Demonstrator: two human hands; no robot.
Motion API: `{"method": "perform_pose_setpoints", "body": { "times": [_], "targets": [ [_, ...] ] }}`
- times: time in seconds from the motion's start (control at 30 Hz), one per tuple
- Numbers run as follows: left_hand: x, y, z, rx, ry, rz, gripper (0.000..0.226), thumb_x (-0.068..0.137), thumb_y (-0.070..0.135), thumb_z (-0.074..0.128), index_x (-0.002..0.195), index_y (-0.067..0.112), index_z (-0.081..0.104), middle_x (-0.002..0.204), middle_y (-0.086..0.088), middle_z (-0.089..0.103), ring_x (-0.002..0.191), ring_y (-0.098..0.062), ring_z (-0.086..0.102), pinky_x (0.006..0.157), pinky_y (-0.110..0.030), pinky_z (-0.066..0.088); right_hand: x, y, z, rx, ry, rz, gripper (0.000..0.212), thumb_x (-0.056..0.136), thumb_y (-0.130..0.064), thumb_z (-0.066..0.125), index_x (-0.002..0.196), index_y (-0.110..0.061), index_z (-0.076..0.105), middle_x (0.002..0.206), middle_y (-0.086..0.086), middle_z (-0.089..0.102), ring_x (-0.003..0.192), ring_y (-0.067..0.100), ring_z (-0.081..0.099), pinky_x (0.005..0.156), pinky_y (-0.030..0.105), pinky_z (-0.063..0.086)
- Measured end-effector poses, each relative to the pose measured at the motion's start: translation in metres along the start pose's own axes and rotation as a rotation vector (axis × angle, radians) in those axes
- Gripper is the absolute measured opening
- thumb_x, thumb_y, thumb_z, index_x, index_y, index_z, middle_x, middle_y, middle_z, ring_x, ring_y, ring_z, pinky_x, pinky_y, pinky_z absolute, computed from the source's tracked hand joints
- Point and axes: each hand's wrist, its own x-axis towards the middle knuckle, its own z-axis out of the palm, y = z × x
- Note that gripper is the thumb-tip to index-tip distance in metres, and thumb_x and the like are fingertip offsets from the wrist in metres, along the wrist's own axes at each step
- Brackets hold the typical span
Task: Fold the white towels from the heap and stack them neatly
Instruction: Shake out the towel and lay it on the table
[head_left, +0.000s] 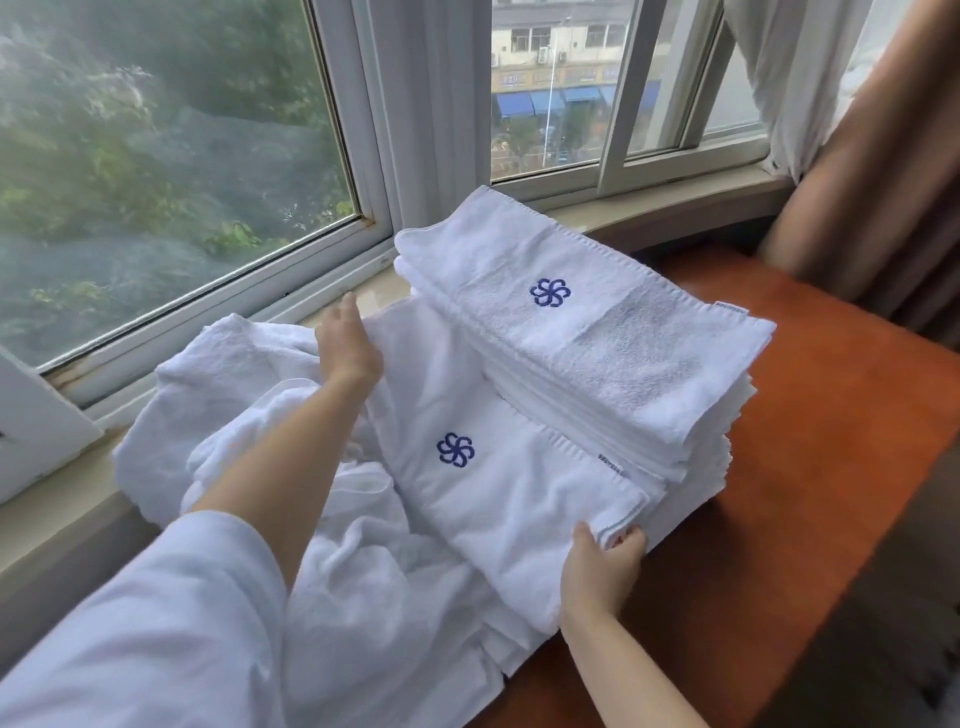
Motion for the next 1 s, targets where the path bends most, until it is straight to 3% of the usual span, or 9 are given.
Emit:
{"method": "perform_pose_setpoints", "body": {
  "times": [0.07,0.2,0.3,0.4,0.5,0.63,0.73,0.87,1.0],
  "targets": [
    [-0.005,-0.011,0.016,0.355,-0.031,0.079,0.071,0.083,-0.007,0.045,0.146,0.020,0.029,0.149,-0.014,0.026,0.137,-0.033,0.022,0.110,-0.046,0.028,0.010,0.012,0.002,-0.047,-0.102,0.188,0.030,0.085,-0.008,0.067,0.111,-0.006,0.050,0.102,0.009,0.060,0.091,0.028,0.059,0.081,0.037,0.047],
    [-0.025,-0.017,0.057,0.808,-0.137,0.587,0.033,0.081,0.001,0.045,0.109,0.014,0.058,0.113,-0.008,0.058,0.112,-0.030,0.048,0.105,-0.044,0.028,0.023,0.022,0.007,-0.083,-0.148,0.387,0.030,0.090,-0.033,0.065,0.105,-0.010,0.054,0.100,0.006,0.057,0.088,0.024,0.054,0.077,0.032,0.041],
    [-0.035,-0.017,0.076,0.984,-0.476,0.482,0.027,0.091,0.018,0.038,0.105,0.022,0.061,0.108,-0.002,0.060,0.112,-0.025,0.051,0.107,-0.048,0.023,0.028,0.025,0.013,-0.135,-0.141,0.340,0.039,0.096,-0.034,0.056,0.115,0.000,0.059,0.098,0.007,0.060,0.086,0.023,0.052,0.075,0.029,0.039],
    [-0.031,-0.019,0.085,1.093,-0.610,0.355,0.034,0.092,0.034,0.036,0.119,0.027,0.056,0.122,-0.003,0.057,0.121,-0.026,0.046,0.109,-0.052,0.014,0.030,0.027,0.019,-0.203,-0.143,0.289,0.029,0.095,-0.034,0.057,0.094,-0.005,0.059,0.078,-0.002,0.057,0.068,0.015,0.052,0.058,0.028,0.038],
    [-0.015,-0.016,0.085,1.196,-0.468,0.379,0.041,0.093,0.035,0.039,0.131,0.023,0.050,0.130,-0.006,0.053,0.124,-0.027,0.044,0.110,-0.048,0.022,0.034,0.031,0.015,-0.245,-0.123,0.219,0.022,0.093,-0.028,0.061,0.078,-0.013,0.056,0.082,0.005,0.065,0.067,0.018,0.056,0.063,0.030,0.044],
    [0.024,-0.015,0.083,1.255,-0.472,0.146,0.059,0.095,0.028,0.050,0.149,0.017,0.028,0.141,-0.012,0.046,0.130,-0.033,0.044,0.106,-0.046,0.033,0.038,0.036,0.018,-0.228,-0.078,0.188,0.010,0.088,-0.024,0.065,0.090,-0.014,0.064,0.084,0.000,0.065,0.079,0.023,0.061,0.074,0.031,0.044],
    [0.037,-0.010,0.084,1.216,-0.582,0.045,0.048,0.090,0.028,0.061,0.136,0.016,0.049,0.129,-0.004,0.058,0.119,-0.030,0.055,0.099,-0.043,0.039,0.038,0.036,0.030,-0.205,-0.059,0.193,0.011,0.088,-0.029,0.064,0.085,-0.018,0.063,0.077,-0.009,0.063,0.067,0.008,0.055,0.063,0.026,0.040],
    [0.038,-0.006,0.090,1.020,-0.341,0.219,0.032,0.081,0.010,0.060,0.112,0.020,0.060,0.106,-0.004,0.061,0.105,-0.027,0.055,0.089,-0.038,0.036,0.036,0.038,0.039,-0.199,0.006,0.182,0.018,0.092,-0.034,0.062,0.081,-0.019,0.060,0.072,-0.011,0.059,0.064,0.000,0.051,0.056,0.023,0.037],
    [0.035,-0.020,0.088,1.085,-0.103,0.350,0.056,0.076,0.011,0.066,0.127,0.021,0.046,0.125,-0.009,0.043,0.119,-0.031,0.039,0.102,-0.052,0.034,0.033,0.046,0.038,-0.213,0.033,0.103,0.008,0.095,-0.029,0.058,0.091,-0.023,0.059,0.073,-0.020,0.055,0.064,-0.008,0.048,0.054,0.013,0.035]
  ]
}}
